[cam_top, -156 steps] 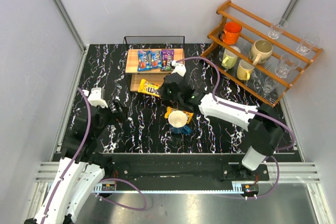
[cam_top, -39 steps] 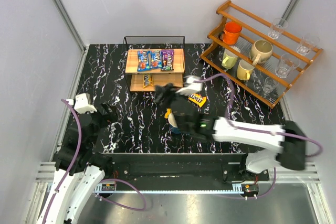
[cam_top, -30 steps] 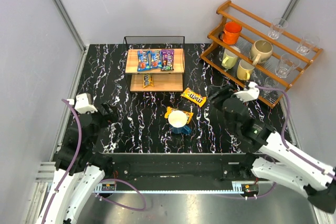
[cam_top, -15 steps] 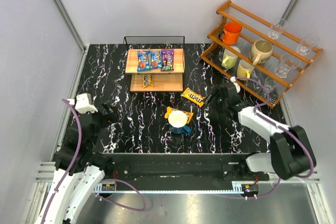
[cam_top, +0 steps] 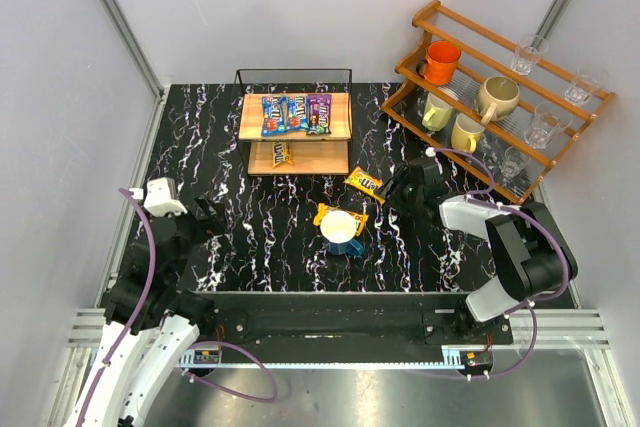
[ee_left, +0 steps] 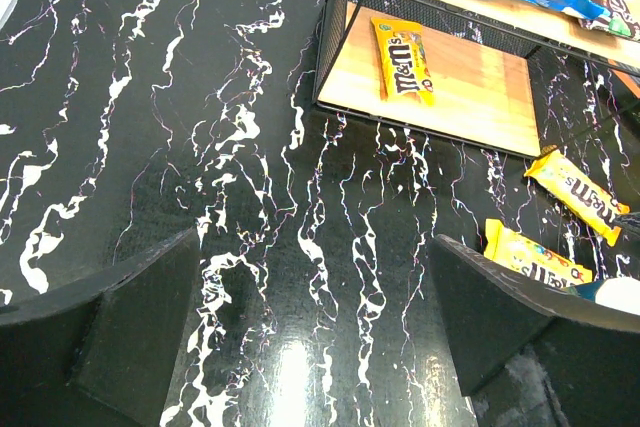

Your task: Place and organize the candy bags onto the shelf

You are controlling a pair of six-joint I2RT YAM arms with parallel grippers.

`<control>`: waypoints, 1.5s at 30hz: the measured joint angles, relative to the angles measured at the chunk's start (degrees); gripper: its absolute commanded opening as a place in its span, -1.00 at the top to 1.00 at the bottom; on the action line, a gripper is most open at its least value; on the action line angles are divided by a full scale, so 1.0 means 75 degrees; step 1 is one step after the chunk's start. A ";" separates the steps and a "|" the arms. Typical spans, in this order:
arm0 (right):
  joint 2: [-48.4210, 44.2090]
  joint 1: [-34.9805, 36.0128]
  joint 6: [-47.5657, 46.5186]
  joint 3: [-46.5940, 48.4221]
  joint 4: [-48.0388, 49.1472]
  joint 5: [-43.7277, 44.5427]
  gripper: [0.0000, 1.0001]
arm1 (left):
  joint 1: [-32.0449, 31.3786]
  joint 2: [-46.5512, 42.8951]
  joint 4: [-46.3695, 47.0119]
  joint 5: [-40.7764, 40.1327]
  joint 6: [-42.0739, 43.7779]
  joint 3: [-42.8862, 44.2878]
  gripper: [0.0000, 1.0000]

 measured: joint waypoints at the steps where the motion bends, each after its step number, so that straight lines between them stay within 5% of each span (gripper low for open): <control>1: 0.0023 0.0000 0.0038 -0.0009 0.0055 0.0038 -0.15 | 0.0000 0.0000 -0.0003 -0.0003 0.0000 0.0000 -0.98; 14: 0.0458 -0.0052 0.0157 -0.0038 0.0647 0.0382 -0.18 | -0.0085 -0.0003 0.0000 -0.0003 0.0000 0.0000 -0.98; 19: 0.0635 -0.0085 0.0111 -0.0032 0.0813 0.0411 0.54 | -0.0128 -0.0047 0.0000 -0.0006 0.0000 0.0000 -0.98; 25: 0.0408 -0.0102 0.0105 -0.0268 0.1029 0.0644 1.00 | -0.0175 -0.0070 -0.0006 -0.0006 0.0000 0.0000 -0.98; 31: -0.1536 -0.0099 -0.0111 -0.0796 0.0268 0.1157 1.00 | -0.0198 -0.0099 0.0000 -0.0009 0.0000 0.0000 -0.98; 39: -0.4322 0.0058 -0.0012 0.0344 -0.1746 0.2078 1.00 | -0.0207 -0.0128 0.0000 -0.0012 0.0000 0.0000 -0.98; 45: -0.4068 0.1982 -0.0163 0.1638 -0.2812 0.2830 1.00 | -0.0213 -0.0184 0.0000 -0.0012 0.0000 0.0000 -0.98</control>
